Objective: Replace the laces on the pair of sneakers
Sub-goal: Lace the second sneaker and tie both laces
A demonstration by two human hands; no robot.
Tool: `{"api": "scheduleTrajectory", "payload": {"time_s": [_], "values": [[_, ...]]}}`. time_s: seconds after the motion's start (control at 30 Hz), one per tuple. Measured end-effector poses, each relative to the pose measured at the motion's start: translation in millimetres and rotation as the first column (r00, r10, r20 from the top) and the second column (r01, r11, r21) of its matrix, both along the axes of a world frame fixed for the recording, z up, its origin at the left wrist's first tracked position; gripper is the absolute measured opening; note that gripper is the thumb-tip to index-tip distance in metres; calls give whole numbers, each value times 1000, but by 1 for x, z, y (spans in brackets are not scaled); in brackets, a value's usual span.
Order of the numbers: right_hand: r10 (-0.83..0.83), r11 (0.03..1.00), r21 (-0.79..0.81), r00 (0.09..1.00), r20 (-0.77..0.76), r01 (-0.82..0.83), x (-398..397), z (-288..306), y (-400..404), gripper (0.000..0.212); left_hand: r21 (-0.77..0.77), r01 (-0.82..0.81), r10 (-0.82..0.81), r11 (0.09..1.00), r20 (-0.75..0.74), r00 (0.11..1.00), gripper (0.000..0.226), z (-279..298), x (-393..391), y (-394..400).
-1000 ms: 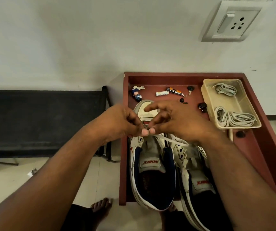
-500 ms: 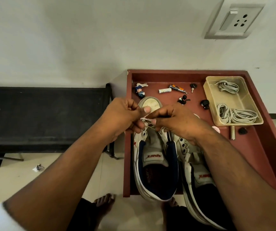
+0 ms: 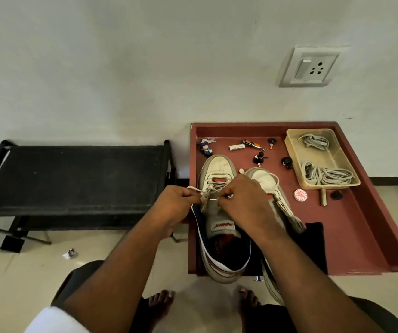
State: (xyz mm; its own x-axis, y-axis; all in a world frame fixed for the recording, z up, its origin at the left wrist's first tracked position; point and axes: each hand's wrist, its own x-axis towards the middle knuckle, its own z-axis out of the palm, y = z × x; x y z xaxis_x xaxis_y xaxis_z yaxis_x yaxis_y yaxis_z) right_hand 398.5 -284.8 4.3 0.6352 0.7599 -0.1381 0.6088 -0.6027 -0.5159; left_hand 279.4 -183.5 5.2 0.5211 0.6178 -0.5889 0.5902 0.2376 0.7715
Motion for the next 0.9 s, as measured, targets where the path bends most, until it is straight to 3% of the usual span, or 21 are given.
{"api": "scheduleTrajectory", "payload": {"time_s": [0.1,0.27,0.77,0.83,0.9], "values": [[13,999,-49,984,175,-4,-2,-6,4,14,-75,-40,43,996,40,998,15,-2,-1,-1],[-23,1000,-8,999,34,23,-1,-10,9,12,-188,-11,25,982,68,997,14,-7,1,11],[38,999,-23,997,73,-36,-7,-16,16,15,-244,39,-13,969,108,994,19,-15,3,25],[55,998,-26,992,110,-53,-9,-17,18,17,-210,28,-11,977,82,997,19,-16,4,24],[71,996,-54,989,131,-64,-10,-18,20,19,-50,73,-72,996,26,997,14,-17,9,19]]}}
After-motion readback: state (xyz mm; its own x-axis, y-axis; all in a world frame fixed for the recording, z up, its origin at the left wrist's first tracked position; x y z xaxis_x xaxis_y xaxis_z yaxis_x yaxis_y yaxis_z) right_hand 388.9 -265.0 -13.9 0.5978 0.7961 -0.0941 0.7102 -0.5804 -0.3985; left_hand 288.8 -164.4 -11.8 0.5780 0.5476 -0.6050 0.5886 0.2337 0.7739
